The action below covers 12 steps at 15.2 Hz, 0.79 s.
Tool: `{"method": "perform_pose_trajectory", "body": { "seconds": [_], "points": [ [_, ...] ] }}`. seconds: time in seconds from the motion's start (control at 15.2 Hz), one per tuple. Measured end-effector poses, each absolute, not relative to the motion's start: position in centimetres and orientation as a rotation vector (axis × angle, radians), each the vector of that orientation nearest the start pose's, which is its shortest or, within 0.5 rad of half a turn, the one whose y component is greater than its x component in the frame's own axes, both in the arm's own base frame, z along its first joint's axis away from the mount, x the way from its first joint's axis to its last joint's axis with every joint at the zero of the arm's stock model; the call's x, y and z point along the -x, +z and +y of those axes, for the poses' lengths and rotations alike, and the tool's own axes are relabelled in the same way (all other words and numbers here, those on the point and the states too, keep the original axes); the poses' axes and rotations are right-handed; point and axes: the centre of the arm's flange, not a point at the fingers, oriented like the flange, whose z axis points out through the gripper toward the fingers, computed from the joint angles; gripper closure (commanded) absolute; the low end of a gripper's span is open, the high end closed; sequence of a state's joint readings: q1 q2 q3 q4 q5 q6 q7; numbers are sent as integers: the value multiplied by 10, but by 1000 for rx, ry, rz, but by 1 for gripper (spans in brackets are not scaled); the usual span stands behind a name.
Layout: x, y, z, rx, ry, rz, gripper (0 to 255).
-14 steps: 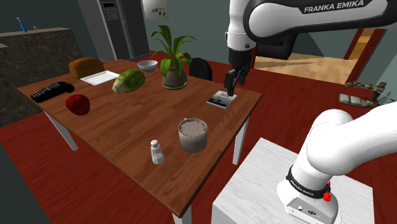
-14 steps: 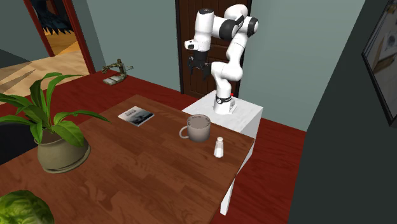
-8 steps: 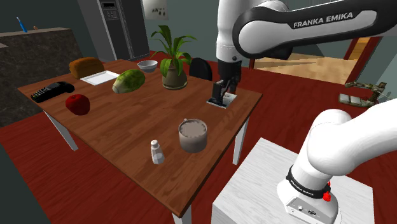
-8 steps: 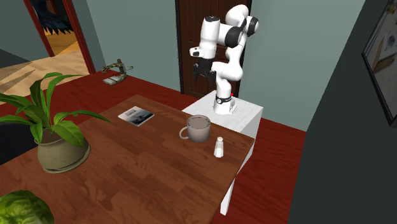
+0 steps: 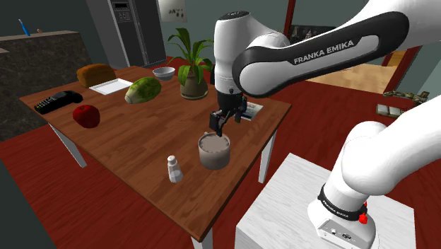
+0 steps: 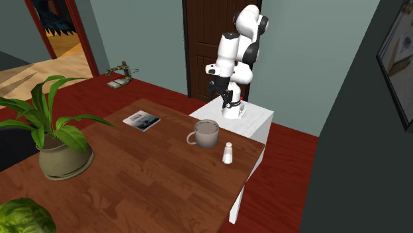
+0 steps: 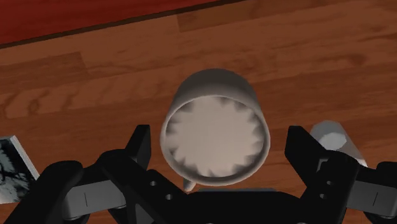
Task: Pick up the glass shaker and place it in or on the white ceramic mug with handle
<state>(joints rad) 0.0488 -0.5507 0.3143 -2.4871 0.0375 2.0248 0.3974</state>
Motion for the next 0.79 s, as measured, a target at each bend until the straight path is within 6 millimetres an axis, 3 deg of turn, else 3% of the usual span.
{"method": "perform_pose_trajectory", "body": {
  "seconds": [0.79],
  "points": [
    [-430, 403, 270, 3178, -286, 359, 0]
  ]
}}
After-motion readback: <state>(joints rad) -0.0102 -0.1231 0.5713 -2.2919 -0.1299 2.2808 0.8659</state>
